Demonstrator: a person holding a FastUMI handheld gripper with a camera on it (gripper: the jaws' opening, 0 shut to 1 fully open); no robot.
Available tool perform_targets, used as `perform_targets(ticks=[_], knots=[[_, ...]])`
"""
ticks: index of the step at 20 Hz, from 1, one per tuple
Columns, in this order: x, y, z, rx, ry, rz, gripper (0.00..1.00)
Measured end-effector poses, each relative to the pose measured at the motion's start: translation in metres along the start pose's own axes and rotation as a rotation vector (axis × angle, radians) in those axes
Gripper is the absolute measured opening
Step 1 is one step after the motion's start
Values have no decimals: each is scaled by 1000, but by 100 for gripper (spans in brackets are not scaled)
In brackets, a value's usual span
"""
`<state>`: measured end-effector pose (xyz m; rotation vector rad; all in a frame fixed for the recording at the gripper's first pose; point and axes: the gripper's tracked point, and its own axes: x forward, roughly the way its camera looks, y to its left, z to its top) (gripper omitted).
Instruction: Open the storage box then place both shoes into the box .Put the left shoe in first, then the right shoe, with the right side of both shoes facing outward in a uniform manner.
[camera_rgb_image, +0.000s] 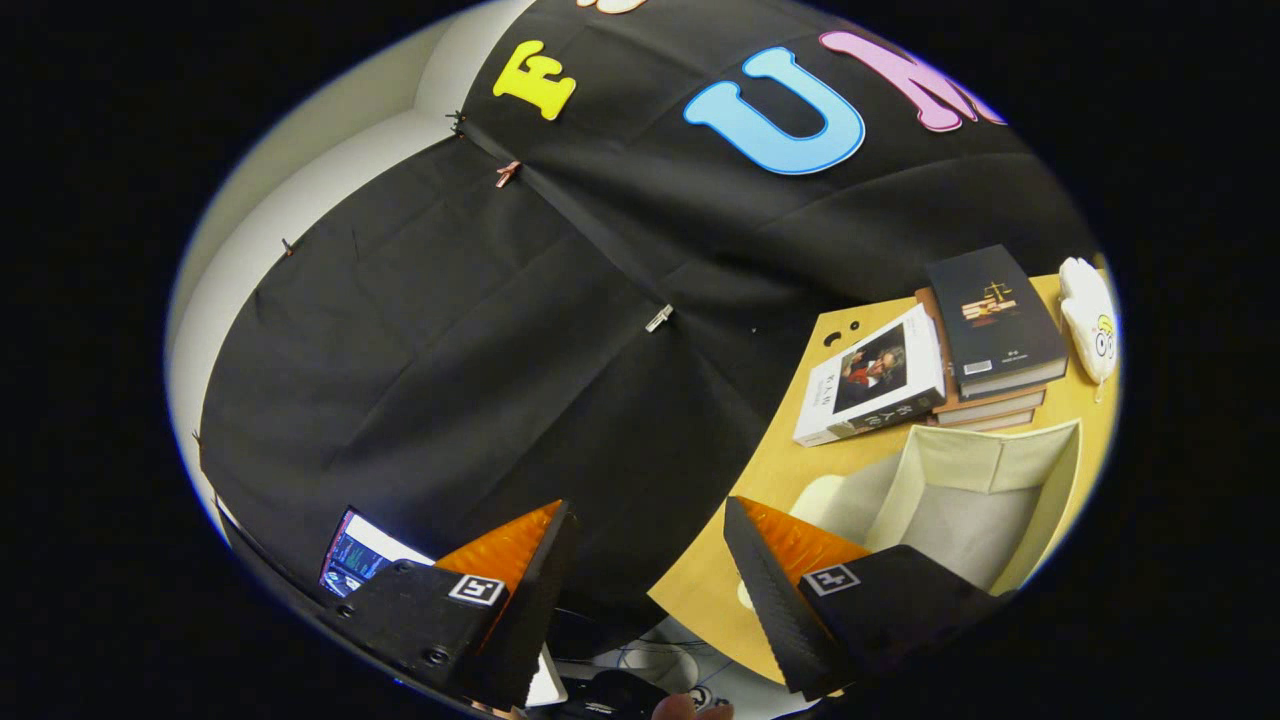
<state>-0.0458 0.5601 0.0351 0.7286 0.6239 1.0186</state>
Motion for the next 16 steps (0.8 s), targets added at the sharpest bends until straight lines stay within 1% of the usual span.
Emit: perform_targets(ticks=[5,11,14,16], knots=[[-54,-38,27,-76,-81,-104,92],[-139,-82,60,-189,-179,-243,92],[-185,-103,68,-221,-211,-307,92],[-215,-127,68,-243,-219,-369,92]])
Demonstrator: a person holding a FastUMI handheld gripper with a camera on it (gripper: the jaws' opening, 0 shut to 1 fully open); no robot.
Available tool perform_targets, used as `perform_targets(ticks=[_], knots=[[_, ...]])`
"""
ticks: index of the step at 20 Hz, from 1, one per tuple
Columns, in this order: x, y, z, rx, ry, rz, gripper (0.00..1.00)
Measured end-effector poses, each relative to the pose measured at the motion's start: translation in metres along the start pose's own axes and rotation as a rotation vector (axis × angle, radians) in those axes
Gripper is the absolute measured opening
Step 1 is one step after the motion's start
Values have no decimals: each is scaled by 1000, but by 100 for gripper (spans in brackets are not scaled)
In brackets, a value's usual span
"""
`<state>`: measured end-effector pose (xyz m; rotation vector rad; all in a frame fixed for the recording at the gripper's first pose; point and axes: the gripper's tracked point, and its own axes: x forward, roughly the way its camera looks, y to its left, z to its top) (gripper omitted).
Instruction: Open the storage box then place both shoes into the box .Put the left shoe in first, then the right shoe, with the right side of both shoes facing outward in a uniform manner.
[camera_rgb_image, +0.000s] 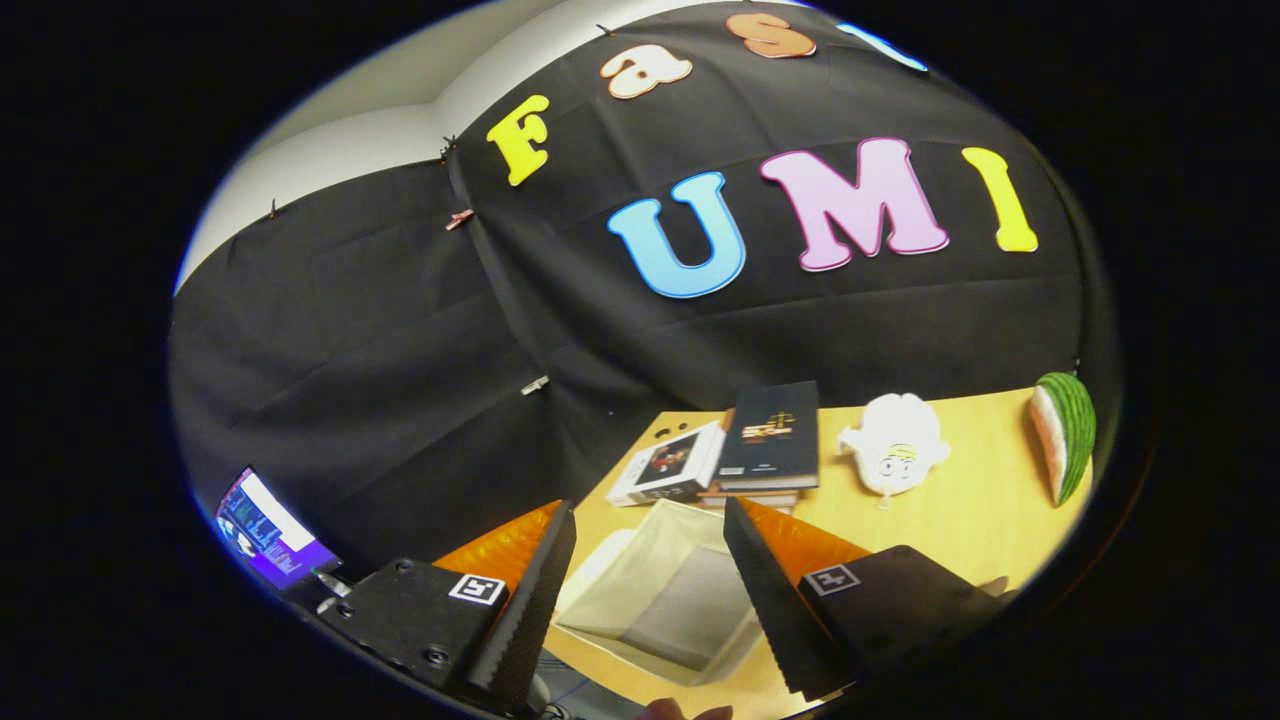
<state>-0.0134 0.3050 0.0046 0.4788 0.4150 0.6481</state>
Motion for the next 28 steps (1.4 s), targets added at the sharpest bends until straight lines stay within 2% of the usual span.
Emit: perform_targets(ticks=[5,9,14,18,23,26,28], knots=[[-42,-76,-20,-16,47,-135,92],[-75,-126,-58,3,111,-230,92],[-106,-183,-132,-12,257,-336,92],[-106,-209,-206,-12,410,-371,92],[-92,-239,-265,-36,517,-422,74],[-75,-255,-279,-31,532,-470,69],[-62,-262,-283,-9,522,-505,61]])
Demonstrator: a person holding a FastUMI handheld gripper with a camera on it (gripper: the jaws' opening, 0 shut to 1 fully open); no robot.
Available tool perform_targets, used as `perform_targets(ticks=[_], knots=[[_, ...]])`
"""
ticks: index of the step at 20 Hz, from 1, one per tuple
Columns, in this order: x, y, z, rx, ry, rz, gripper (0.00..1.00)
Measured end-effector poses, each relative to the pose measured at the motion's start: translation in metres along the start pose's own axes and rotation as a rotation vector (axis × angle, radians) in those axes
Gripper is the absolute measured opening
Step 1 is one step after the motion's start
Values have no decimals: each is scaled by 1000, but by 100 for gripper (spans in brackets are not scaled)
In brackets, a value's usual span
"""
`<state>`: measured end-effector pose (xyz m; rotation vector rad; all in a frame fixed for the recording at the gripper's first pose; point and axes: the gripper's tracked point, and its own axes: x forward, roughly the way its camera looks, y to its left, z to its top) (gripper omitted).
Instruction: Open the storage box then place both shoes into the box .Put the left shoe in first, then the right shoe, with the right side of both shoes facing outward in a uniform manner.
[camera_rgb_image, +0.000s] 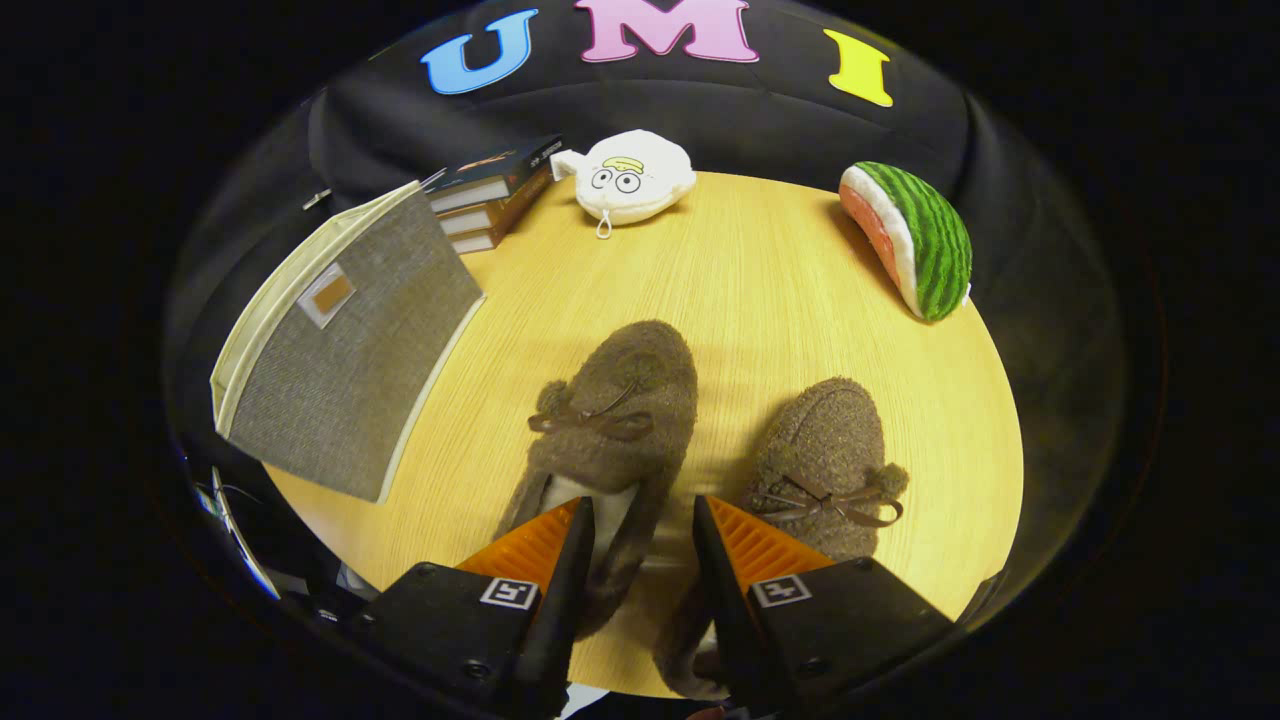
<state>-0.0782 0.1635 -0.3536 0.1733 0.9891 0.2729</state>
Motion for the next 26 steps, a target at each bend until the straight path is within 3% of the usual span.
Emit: perform_targets(ticks=[3,6,10,13,15,21,26], knots=[[17,0,9,53,-7,-37,53],[32,-1,12,71,-5,-70,51],[33,-1,14,75,-7,-98,34],[31,-5,15,110,11,-99,14],[25,-5,17,130,22,-95,8],[-41,16,96,254,-98,-78,7],[-106,80,185,299,-208,17,7]])
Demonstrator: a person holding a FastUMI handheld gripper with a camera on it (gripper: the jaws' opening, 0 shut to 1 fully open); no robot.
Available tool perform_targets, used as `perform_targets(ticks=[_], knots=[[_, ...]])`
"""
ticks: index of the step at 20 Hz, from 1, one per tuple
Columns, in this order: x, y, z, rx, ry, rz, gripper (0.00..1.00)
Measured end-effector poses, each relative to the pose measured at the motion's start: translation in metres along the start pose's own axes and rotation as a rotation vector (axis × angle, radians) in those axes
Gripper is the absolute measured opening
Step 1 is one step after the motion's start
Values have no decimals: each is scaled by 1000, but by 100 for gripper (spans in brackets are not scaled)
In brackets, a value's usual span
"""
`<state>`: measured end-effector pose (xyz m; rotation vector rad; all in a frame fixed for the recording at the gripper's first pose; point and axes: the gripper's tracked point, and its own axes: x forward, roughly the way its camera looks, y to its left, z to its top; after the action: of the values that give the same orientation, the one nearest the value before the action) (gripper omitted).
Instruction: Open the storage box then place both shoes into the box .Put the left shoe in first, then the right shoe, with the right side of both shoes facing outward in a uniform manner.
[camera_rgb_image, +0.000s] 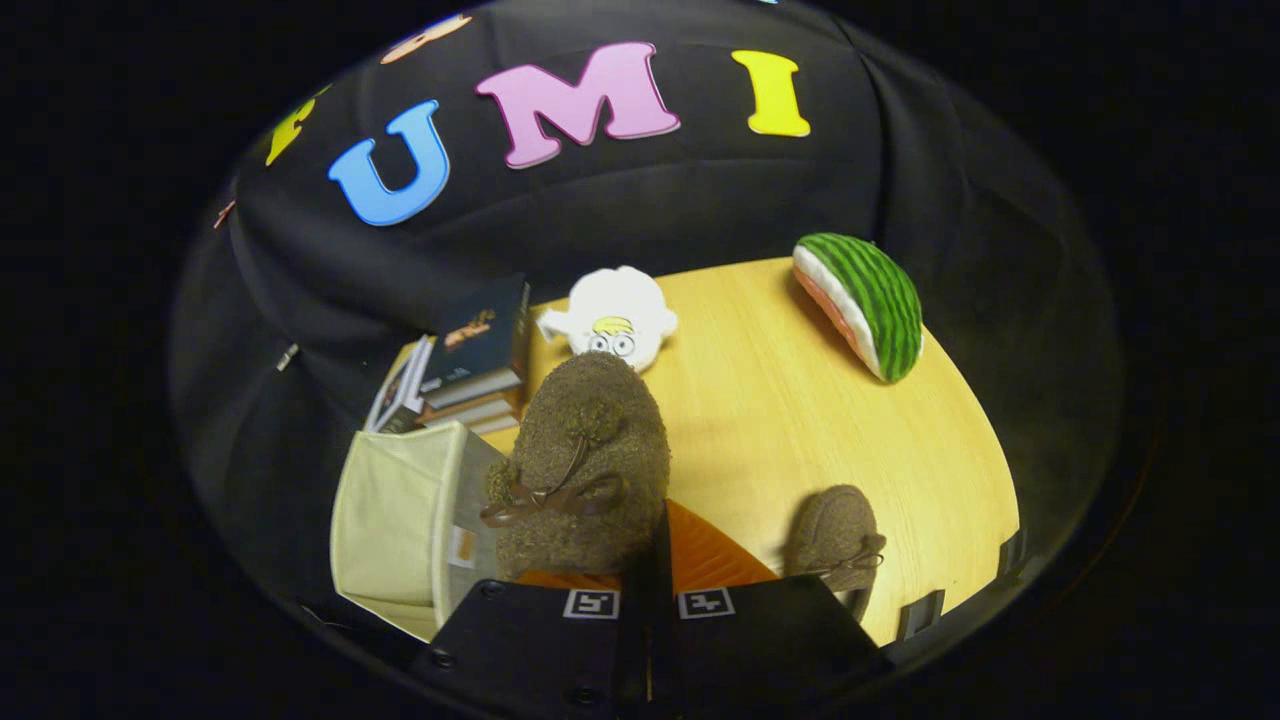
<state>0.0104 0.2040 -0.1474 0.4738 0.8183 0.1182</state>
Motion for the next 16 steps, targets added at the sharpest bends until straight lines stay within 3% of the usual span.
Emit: perform_targets(ticks=[3,7,16], knots=[[-18,66,21,36,-5,86,7],[-13,134,19,44,19,141,7],[47,190,-56,-25,147,58,7]])
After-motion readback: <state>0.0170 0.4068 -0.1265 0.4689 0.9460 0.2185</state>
